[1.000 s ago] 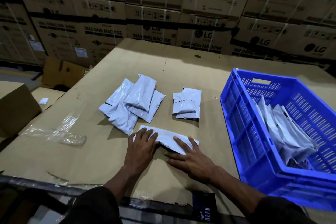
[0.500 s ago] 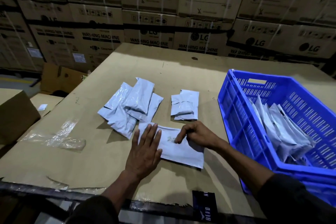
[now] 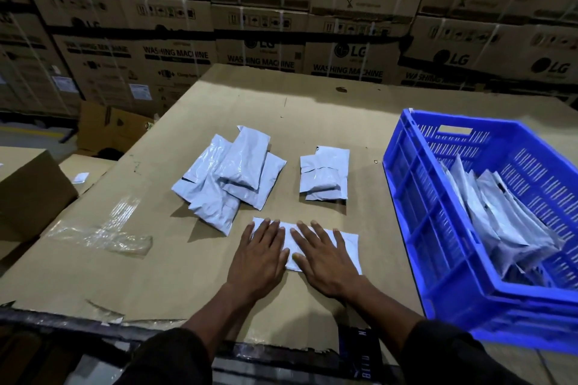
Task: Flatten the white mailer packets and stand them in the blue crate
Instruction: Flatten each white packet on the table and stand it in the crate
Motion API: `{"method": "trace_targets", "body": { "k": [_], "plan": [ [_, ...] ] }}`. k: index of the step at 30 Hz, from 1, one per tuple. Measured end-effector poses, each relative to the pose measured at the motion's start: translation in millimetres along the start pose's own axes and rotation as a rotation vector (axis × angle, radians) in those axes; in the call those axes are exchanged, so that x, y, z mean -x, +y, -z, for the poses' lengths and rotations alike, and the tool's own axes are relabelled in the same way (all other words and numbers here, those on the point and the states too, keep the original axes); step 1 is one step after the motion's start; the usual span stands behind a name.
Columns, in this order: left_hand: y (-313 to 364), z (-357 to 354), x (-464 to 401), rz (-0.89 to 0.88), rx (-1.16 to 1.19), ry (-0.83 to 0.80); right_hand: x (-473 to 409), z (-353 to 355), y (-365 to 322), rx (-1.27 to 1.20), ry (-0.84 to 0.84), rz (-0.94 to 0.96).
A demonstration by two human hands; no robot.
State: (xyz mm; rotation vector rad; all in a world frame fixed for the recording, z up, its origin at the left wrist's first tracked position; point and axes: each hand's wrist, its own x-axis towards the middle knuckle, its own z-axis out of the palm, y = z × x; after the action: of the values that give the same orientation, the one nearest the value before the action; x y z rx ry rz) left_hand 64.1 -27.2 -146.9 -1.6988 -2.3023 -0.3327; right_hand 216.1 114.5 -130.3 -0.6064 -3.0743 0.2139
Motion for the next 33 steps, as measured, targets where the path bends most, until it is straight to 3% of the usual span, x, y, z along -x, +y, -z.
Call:
{"method": "trace_targets", "body": {
  "k": [5, 12, 17, 23, 29, 33],
  "plan": [
    [2.0, -6.6, -10.4, 0.059, 0.044, -0.11, 1.7, -9.4, -0.8, -0.01, 0.042, -0.016],
    [5.4, -12.2, -5.4, 0.122, 0.086, -0.078, -5.3, 0.7, 5.8, -0.202, -0.01, -0.056],
    [6.6, -12.6, -6.6, 0.129, 0.099, -0.09, 3.2, -7.8, 8.2, -0.034, 0.113, -0.049],
    [5.9, -10.2, -3.1, 0.149, 0.111, -0.129, -0.3, 4.4, 15.5, -0.073, -0.068, -0.038],
    [9.5, -9.4, -0.5, 0.161, 0.098, -0.143, 18.9, 2.6, 27.7, -0.038, 0.002, -0.084],
    [5.6, -8.3, 0.6, 0.146, 0.091, -0.158, 14.7, 0.7, 25.4, -0.031, -0.044, -0.076]
  ]
}}
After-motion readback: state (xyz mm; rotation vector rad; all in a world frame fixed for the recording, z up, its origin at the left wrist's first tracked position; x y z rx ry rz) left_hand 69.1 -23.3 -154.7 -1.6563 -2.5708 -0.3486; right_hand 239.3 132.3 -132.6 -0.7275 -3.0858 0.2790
